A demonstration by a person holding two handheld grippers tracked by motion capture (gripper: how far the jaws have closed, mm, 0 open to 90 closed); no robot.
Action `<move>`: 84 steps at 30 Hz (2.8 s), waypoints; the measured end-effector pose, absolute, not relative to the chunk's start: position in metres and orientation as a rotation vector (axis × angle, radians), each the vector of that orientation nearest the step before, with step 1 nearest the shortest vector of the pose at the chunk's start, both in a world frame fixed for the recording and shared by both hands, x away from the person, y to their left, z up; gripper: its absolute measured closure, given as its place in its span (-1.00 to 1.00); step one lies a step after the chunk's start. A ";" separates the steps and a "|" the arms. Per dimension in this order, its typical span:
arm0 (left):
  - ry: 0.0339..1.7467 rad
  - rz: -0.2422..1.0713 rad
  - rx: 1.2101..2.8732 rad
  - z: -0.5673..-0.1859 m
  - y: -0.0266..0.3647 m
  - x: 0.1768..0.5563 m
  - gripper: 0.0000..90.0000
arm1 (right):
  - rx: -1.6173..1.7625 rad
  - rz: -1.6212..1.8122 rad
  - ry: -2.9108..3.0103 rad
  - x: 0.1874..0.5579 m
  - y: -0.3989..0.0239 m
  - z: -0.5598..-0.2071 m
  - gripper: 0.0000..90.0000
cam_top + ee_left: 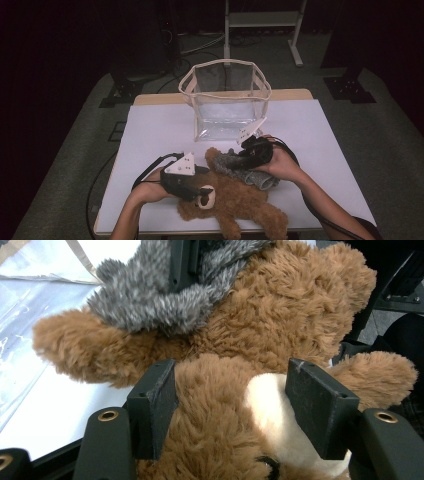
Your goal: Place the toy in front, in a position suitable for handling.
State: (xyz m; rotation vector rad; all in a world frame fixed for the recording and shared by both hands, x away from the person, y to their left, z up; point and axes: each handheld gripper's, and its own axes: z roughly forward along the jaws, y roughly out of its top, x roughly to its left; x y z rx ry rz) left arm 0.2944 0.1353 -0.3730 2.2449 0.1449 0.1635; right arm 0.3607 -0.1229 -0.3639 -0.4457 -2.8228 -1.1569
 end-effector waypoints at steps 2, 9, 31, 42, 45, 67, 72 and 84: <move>0.144 0.164 2.243 -0.373 0.135 0.294 -0.18 | -0.444 -1.163 -2.817 0.361 -0.127 -0.365 0.65; 0.147 0.166 2.239 -0.373 0.135 0.295 -0.18 | -0.535 -1.207 -2.791 0.357 -0.155 -0.363 0.65; 0.205 0.215 2.217 -0.373 0.136 0.301 -0.18 | -0.635 -1.351 -2.758 0.307 -0.229 -0.359 0.65; 0.223 0.247 2.194 -0.367 0.140 0.302 -0.14 | -0.546 -1.332 -2.768 0.305 -0.202 -0.365 0.65; 0.224 0.255 2.166 -0.358 0.148 0.301 -0.12 | -0.575 -1.342 -2.755 0.315 -0.203 -0.367 0.65; 0.234 0.284 2.277 -0.377 0.143 0.306 -0.28 | -0.765 -1.395 -2.677 0.326 -0.233 -0.390 0.64; 0.232 0.273 2.275 -0.377 0.144 0.305 -0.28 | -0.787 -1.384 -2.658 0.320 -0.243 -0.399 0.64; 0.218 0.241 2.267 -0.378 0.145 0.303 -0.27 | -0.692 -1.419 -2.691 0.318 -0.232 -0.372 0.64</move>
